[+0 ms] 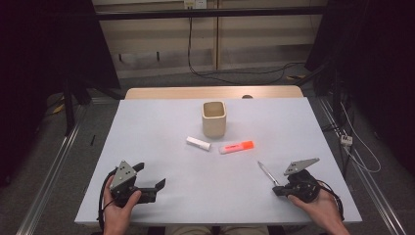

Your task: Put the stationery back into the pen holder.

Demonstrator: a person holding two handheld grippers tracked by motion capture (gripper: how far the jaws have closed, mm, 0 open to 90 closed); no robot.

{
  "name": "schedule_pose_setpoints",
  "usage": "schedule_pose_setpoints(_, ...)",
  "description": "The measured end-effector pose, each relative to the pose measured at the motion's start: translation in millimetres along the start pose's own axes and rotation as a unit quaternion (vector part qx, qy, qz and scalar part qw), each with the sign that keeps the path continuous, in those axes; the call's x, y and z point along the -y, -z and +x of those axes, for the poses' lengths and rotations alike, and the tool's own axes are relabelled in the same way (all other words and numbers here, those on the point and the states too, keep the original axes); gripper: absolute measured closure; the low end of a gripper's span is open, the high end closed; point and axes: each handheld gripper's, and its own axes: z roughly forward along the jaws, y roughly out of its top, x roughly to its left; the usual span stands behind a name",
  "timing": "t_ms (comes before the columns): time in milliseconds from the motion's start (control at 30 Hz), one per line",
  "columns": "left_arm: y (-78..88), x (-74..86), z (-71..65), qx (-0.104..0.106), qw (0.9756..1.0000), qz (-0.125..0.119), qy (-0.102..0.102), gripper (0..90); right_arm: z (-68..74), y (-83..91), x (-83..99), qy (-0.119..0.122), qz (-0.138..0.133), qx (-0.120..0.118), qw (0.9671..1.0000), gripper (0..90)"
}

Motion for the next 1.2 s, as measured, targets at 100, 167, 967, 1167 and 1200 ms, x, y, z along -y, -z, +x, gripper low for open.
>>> schedule_pose_setpoints(100, 0.0, 0.1, -0.1, 0.001, 1.0000, 0.000, 0.001, 5.6, -1.4, 1.4, 0.5, 0.000, 0.003, 0.004, 1.0000, 90.0)
schedule_pose_setpoints(167, 0.0, 0.2, 0.3, 0.000, 1.0000, 0.000, 0.001, 5.6, -3.5, 2.7, 1.5, 0.001, 0.003, 0.008, 1.0000, 90.0)
schedule_pose_setpoints(967, -1.6, -0.5, 1.3, -0.001, 1.0000, 0.001, 0.003, 5.6, -14.7, 14.3, 0.8, -0.010, -0.040, 0.020, 0.9990, 82.0)
schedule_pose_setpoints(1167, -1.0, -0.4, 1.9, -0.004, 1.0000, 0.001, 0.003, 5.7, -17.7, 18.2, -6.8, -0.012, -0.062, 0.031, 0.9975, 61.5)
schedule_pose_setpoints(1200, -1.1, -0.5, 1.7, -0.003, 1.0000, 0.002, 0.002, 5.7, -18.2, 18.1, -9.2, -0.013, -0.063, 0.034, 0.9973, 57.6)
